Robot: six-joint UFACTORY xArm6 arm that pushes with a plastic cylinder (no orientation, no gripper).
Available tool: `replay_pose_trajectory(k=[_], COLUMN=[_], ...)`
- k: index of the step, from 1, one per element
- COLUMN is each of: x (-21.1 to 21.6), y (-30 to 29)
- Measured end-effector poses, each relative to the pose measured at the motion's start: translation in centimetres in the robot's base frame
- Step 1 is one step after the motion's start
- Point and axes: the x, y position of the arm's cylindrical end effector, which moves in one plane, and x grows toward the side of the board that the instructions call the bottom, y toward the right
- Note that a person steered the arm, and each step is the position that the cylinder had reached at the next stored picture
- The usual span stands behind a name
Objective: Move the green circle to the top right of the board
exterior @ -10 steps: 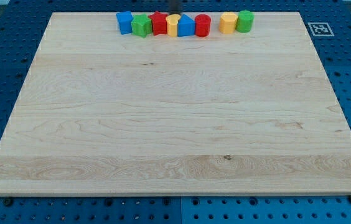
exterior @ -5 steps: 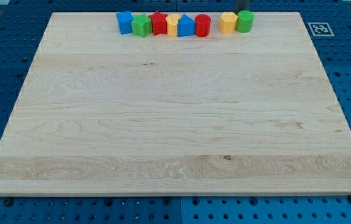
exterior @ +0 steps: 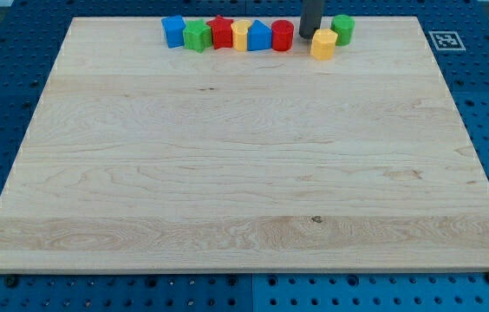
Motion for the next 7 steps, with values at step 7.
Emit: replay_pose_trajectory(k=[7], x=[10.5], y=[6.2])
